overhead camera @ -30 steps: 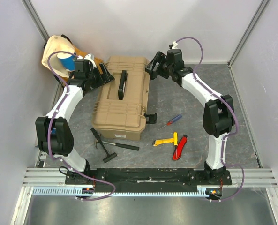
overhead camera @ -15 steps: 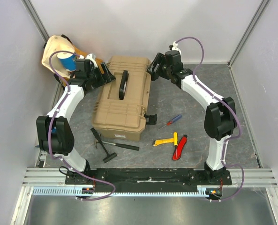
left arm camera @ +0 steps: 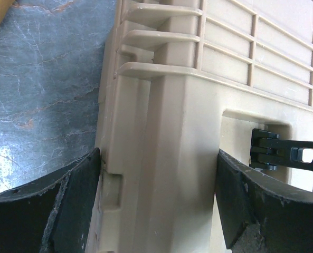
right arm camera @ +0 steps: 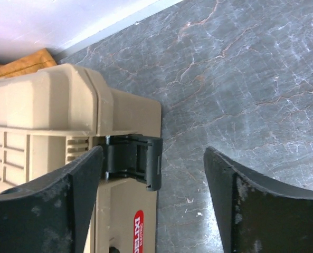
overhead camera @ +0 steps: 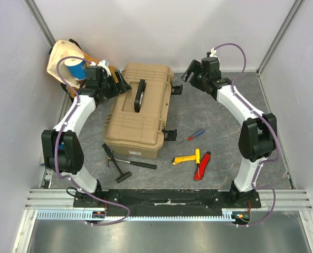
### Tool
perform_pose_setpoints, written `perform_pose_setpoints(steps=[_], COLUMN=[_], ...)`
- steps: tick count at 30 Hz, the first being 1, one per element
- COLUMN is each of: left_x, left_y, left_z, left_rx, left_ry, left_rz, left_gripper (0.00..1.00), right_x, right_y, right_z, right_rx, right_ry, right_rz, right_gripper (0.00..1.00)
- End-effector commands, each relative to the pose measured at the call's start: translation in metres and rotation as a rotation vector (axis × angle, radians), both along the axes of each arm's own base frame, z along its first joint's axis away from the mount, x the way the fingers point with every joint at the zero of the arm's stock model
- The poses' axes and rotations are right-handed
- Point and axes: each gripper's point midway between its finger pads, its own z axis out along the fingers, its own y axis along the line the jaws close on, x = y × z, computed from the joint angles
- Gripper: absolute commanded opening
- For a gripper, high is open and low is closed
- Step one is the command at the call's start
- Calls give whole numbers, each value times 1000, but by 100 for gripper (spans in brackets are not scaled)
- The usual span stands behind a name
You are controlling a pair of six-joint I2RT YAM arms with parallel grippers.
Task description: Pack the tool kit
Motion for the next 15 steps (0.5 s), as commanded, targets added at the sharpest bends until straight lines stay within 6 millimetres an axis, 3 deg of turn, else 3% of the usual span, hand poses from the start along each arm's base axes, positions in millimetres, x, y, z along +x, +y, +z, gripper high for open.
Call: perform_pose_setpoints(steps=[1, 6, 10, 15], left_x=[-28, -17, -11, -18], left_y=[20, 27, 29, 14], left_z=[-54, 1, 63, 116], left_rx=[44, 68, 59, 35], left_ry=[246, 131, -11, -161], left_rz=[88, 111, 129, 64], left_gripper=[65, 66, 68, 69], right_x=[-10, -14, -23, -36], right_y=[2, -20, -18, -19], right_z=[39, 31, 35, 30], right_rx=[28, 29, 33, 13], right_ry=[-77, -54, -60, -44], right_rz=[18, -9, 21, 45], right_gripper=[87, 91, 90, 91])
